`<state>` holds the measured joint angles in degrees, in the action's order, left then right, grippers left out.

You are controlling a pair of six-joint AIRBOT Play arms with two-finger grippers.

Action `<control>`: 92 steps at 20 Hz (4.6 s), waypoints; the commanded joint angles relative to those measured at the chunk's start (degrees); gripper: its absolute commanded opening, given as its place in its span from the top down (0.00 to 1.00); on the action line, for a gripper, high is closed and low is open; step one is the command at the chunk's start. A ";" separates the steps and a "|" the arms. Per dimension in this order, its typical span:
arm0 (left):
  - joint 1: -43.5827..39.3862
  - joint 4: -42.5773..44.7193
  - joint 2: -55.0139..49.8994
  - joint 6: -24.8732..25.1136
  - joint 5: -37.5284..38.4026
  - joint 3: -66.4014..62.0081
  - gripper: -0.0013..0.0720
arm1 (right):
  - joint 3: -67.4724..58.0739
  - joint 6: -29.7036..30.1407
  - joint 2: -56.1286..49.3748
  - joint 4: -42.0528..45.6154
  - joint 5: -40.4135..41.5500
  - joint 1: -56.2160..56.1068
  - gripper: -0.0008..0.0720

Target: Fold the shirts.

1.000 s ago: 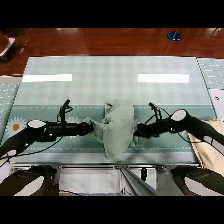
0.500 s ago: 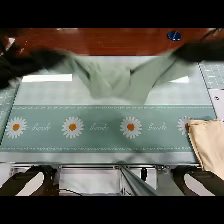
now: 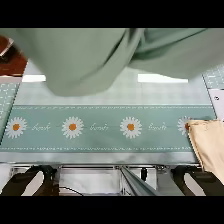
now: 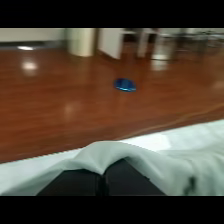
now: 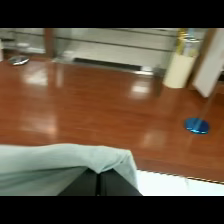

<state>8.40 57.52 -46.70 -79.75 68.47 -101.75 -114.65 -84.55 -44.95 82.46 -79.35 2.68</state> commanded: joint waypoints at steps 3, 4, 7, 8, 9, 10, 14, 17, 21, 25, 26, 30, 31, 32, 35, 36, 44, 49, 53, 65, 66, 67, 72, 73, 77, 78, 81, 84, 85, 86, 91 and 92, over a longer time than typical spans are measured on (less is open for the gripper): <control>0.15 14.99 8.44 -5.64 13.05 0.52 0.96 | 7.56 -3.98 11.34 10.25 -9.51 0.13 0.96; 0.15 15.30 9.86 -5.66 14.51 3.26 0.96 | 10.75 -4.52 13.05 11.06 -10.93 0.11 0.96; 0.15 16.04 13.42 -6.56 14.73 15.26 0.96 | 23.52 -6.60 17.94 13.20 -14.88 0.13 0.96; 0.15 14.84 13.81 -6.54 14.69 20.63 0.96 | 28.63 -7.26 19.17 12.44 -15.63 0.13 0.96; 0.13 12.37 13.73 -6.47 14.51 26.03 0.96 | 33.46 -7.58 19.87 11.34 -15.82 0.11 0.96; 0.13 8.87 13.22 -6.43 13.29 32.50 0.96 | 38.71 -7.58 20.13 10.10 -15.50 0.11 0.96; -2.40 -1.95 7.72 -3.74 -3.63 56.72 0.96 | 58.73 -8.28 17.75 11.08 -2.93 0.13 0.96; -6.71 -3.08 -3.56 -3.23 -14.91 61.51 0.96 | 64.13 -9.27 6.29 13.11 6.56 0.13 0.97; -9.62 -3.19 -21.51 -2.38 -21.86 53.53 0.96 | 56.87 -9.27 -15.52 12.94 17.05 0.94 0.97; -10.60 -5.14 -33.48 -2.62 -20.94 41.05 0.43 | 41.97 -8.85 -35.63 2.51 16.63 6.62 0.95; -10.93 -4.94 -34.91 -2.78 -19.12 38.64 0.29 | 39.23 -8.79 -38.69 -1.38 16.02 7.98 0.79; -8.76 4.24 -35.78 -2.56 -1.22 31.10 0.29 | 33.64 -2.51 -42.40 -12.11 10.80 13.79 0.42; -7.41 7.78 -34.62 -2.54 3.93 31.39 0.29 | 33.59 -0.68 -41.44 -11.58 8.31 15.89 0.42; -6.08 10.12 -33.05 -2.10 7.50 32.89 0.29 | 33.73 0.57 -40.48 -10.40 5.55 18.12 0.42; -3.04 6.43 -24.26 0.61 9.55 47.28 0.29 | 42.69 1.29 -34.36 -11.65 3.93 26.14 0.42; -2.95 2.43 -21.09 3.23 9.07 53.46 0.29 | 48.35 2.21 -31.32 -14.05 5.53 28.37 0.42; -5.44 -19.63 -14.43 19.63 -5.99 76.54 0.29 | 80.59 10.38 -15.50 -30.64 10.45 30.67 0.42; -16.83 -25.07 -20.00 22.29 -14.91 76.39 0.29 | 84.56 10.91 -15.47 -28.46 8.28 30.67 0.42; -20.39 -25.05 -22.99 22.51 -14.93 74.16 0.96 | 86.95 9.14 -15.47 -25.75 7.30 30.67 0.42; -20.20 -25.86 -22.97 22.03 -14.97 73.31 0.96 | 85.59 8.79 -25.64 -37.62 17.94 14.29 0.44; -20.20 -26.23 -22.97 22.03 -15.10 73.16 0.96 | 84.04 8.81 -26.91 -38.75 18.23 12.48 0.49; -20.17 -26.29 -22.95 22.05 -15.08 72.39 0.96 | 81.85 9.07 -28.09 -39.63 18.05 10.69 0.67; -14.14 -27.63 -19.96 20.24 -8.92 53.05 0.96 | 53.72 11.45 -28.61 -42.16 7.23 7.82 0.96; -12.15 -27.61 -18.69 18.47 -8.90 46.82 0.96 | 44.24 9.35 -28.61 -40.19 5.79 7.87 0.96; -2.89 -27.54 -14.86 11.78 -9.92 20.20 0.96 | 8.61 1.20 -28.61 -25.53 2.86 7.87 0.96; -0.57 -27.54 -14.25 10.14 -9.90 14.73 0.96 | 1.57 0.44 -28.44 -23.30 1.40 7.87 0.96; 6.21 -27.54 -11.26 8.24 -9.70 1.92 0.96 | -7.50 -0.13 -22.45 -19.08 1.09 7.87 0.96; 12.92 -27.45 -6.05 8.26 -9.70 -3.52 0.96 | -4.81 -0.13 -11.93 -13.03 0.42 7.87 0.96; 15.82 -26.80 -3.65 8.26 -9.73 -3.93 0.96 | -3.82 -0.13 -8.48 -10.67 -0.20 7.87 0.96; 18.58 -25.05 -1.27 8.00 -9.73 -3.93 0.96 | -3.06 -0.39 -5.49 -8.63 -0.92 7.85 0.96; 24.57 -4.04 8.28 3.45 -8.52 -3.58 0.96 | 4.94 -3.72 7.52 3.89 -8.17 7.80 0.96; 23.26 -0.42 8.72 2.86 -7.45 -2.84 0.96 | 8.83 -4.70 10.12 6.88 -9.33 7.80 0.96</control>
<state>30.65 44.64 -41.60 -73.97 59.70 -104.73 -111.57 -86.67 -41.82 79.83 -84.20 10.55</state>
